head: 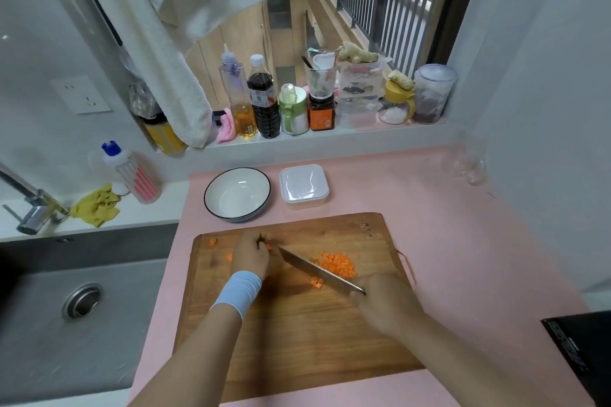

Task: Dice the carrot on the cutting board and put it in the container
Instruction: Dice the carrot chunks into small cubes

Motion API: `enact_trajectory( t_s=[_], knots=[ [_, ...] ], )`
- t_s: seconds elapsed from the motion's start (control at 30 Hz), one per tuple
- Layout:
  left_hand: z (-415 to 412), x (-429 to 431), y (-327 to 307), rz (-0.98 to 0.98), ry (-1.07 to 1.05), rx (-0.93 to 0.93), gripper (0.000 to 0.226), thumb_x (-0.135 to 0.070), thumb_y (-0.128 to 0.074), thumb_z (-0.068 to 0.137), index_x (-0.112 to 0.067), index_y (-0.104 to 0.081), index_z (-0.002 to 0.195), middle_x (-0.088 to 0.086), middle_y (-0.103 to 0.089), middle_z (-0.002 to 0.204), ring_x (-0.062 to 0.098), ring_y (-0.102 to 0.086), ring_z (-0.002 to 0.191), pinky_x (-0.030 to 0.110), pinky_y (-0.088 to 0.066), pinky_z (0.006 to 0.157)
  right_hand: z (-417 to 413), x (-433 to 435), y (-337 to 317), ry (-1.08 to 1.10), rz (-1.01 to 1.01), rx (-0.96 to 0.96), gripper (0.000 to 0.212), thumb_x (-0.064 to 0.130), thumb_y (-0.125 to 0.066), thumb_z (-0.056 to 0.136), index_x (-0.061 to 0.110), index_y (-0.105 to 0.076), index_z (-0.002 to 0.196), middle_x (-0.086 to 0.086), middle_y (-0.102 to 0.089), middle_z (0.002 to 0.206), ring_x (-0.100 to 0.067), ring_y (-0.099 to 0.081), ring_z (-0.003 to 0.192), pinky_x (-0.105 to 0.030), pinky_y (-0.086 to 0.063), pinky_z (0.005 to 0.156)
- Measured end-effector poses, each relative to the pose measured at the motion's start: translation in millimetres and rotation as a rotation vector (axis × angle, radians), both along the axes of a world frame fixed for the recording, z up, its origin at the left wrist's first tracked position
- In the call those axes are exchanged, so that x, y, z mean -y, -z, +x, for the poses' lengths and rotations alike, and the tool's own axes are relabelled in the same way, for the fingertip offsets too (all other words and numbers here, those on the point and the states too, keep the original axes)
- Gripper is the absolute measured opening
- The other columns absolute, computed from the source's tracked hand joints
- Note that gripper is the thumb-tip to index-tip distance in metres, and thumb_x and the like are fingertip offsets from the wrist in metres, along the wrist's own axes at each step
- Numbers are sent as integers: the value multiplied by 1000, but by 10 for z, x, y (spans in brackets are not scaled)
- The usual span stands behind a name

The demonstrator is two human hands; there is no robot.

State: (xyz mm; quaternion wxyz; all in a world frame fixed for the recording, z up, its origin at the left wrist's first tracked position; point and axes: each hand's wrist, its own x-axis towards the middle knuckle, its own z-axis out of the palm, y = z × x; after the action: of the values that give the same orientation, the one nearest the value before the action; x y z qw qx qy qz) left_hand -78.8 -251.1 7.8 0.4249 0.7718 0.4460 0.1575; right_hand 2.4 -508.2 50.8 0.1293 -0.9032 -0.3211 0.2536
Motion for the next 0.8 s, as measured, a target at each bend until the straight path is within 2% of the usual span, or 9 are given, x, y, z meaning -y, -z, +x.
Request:
enact_trajectory(
  t_s=[0.07, 0.17, 0.23, 0.3, 0.37, 0.43, 0.53, 0.7, 0.8],
  knots=[
    [-75, -6, 26, 11, 3, -16, 36, 0, -37, 90, -27, -59, 79, -7, -67, 88, 19, -65, 86, 20, -47, 67, -105, -75, 37, 68, 19, -105, 23, 39, -52, 98, 24, -69, 94, 6, -67, 81, -16, -65, 79, -30, -52, 67],
    [-185, -31, 95, 97, 72, -114, 37, 2, -40, 86, -28, -61, 83, -4, -66, 98, 20, -60, 92, 26, -49, 83, -271, -182, 90, 148, 55, -191, 29, 38, -52, 101, 24, -63, 79, 7, -63, 72, -13, -62, 69, -27, -43, 57],
    [-256, -73, 141, 147, 80, -159, 39, 1, -43, 85, -33, -60, 85, -1, -63, 106, 22, -57, 98, 28, -47, 89, -348, -242, 115, 200, 66, -221, 29, 39, -50, 101, 24, -67, 83, 6, -65, 73, -14, -63, 70, -28, -46, 60],
    [-308, -138, 184, 273, 120, -272, 31, -5, -48, 89, -28, -64, 103, 1, -60, 118, 24, -49, 110, 27, -39, 94, -373, -280, 137, 259, 75, -221, 29, 41, -49, 101, 26, -66, 83, 5, -67, 74, -14, -65, 73, -30, -49, 63],
    [-332, -217, 247, 385, 195, -358, 34, -15, -52, 92, -24, -59, 124, 1, -56, 128, 24, -43, 118, 30, -34, 100, -364, -291, 138, 318, 89, -206, 28, 40, -49, 101, 26, -65, 81, 5, -68, 74, -14, -66, 73, -30, -49, 62],
    [-324, -275, 279, 438, 265, -389, 38, -29, -54, 94, -27, -53, 132, -1, -53, 133, 22, -40, 122, 31, -32, 103, -349, -292, 124, 370, 104, -197, 26, 38, -48, 102, 27, -66, 86, 5, -69, 75, -14, -66, 72, -30, -49, 62],
    [-214, -310, 272, 471, 338, -411, 41, -44, -52, 95, -31, -50, 134, -4, -53, 132, 20, -40, 123, 30, -28, 105, -335, -321, 93, 407, 105, -175, 27, 37, -47, 103, 28, -66, 87, 8, -67, 76, -11, -64, 73, -27, -44, 59],
    [-42, -344, 290, 548, 376, -515, 36, -39, -51, 93, -31, -53, 128, -2, -57, 128, 21, -43, 123, 33, -23, 107, -406, -427, 52, 414, 99, -154, 29, 37, -48, 102, 26, -66, 82, 7, -67, 72, -12, -64, 69, -28, -44, 57],
    [-1, -317, 318, 591, 426, -494, 35, -42, -51, 93, -31, -56, 125, -4, -60, 124, 20, -44, 119, 34, -22, 106, -476, -483, 45, 426, 111, -166, 32, 36, -49, 102, 25, -64, 76, 6, -65, 68, -14, -64, 66, -27, -41, 55]
  ],
)
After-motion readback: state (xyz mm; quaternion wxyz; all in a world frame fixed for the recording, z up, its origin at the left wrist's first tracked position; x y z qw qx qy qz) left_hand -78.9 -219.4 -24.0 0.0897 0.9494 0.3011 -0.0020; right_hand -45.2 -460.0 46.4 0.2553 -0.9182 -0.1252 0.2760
